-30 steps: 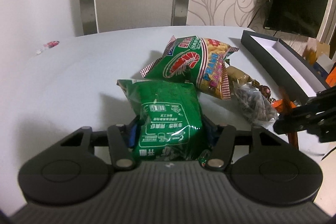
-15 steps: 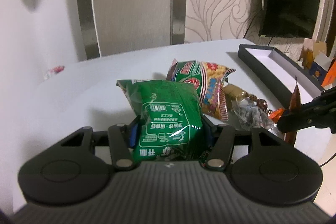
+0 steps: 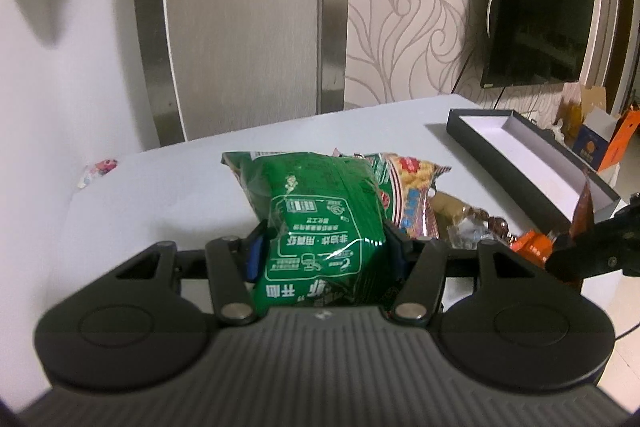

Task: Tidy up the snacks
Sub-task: 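Carry the green bag and orange bar over the white box with both tools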

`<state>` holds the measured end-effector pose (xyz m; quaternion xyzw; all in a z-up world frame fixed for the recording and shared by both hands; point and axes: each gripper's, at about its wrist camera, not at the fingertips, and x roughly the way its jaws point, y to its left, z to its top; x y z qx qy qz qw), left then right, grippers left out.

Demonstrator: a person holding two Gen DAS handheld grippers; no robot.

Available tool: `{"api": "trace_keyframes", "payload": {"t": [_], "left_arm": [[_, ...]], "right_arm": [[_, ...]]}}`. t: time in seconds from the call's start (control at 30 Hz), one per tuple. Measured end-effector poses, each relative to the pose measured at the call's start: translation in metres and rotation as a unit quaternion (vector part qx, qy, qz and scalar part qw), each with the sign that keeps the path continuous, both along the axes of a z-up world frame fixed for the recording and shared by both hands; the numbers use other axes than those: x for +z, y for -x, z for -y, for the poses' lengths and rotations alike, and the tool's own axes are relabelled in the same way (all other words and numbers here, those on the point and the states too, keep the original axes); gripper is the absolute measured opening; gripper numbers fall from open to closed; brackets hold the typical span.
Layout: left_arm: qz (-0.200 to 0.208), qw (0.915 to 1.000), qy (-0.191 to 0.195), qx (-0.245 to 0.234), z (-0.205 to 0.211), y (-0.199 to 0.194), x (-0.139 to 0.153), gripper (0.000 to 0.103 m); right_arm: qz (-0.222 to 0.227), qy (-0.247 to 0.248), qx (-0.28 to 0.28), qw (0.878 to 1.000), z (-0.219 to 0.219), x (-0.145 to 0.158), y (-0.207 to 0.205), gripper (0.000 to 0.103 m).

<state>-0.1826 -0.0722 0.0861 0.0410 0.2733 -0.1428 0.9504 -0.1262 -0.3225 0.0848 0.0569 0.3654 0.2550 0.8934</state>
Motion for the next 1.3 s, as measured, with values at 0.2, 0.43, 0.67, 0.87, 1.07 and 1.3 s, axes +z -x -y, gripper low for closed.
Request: {"api": "trace_keyframes", "payload": {"t": [0.2,0.43,0.67,0.87,1.07,1.3], "left_arm": [[0.011,0.9999,0.000,0.005,0.005,-0.004,0.009,0.059],[0.019,0.9995,-0.004,0.023,0.026,-0.012,0.018,0.059],[0.029,0.9992,-0.012,0.026,0.049,-0.020,0.025,0.060],[0.024,0.9994,-0.017,0.019,0.067,-0.027,0.024,0.060],[0.026,0.9994,-0.023,0.006,0.088,-0.035,0.025,0.060],[0.027,0.9994,-0.021,-0.009,0.113,-0.046,0.026,0.060]], "right_arm": [[0.011,-0.007,0.001,1.000,0.004,0.006,0.001,0.025],[0.025,-0.022,0.020,0.999,0.017,0.008,-0.009,0.025],[0.034,-0.032,0.030,0.998,0.036,0.009,-0.018,0.025],[0.037,-0.038,0.027,0.998,0.051,0.009,-0.023,0.025],[0.036,-0.051,0.012,0.998,0.071,0.005,-0.026,0.025],[0.042,-0.056,-0.006,0.998,0.095,0.010,-0.029,0.025]]}}
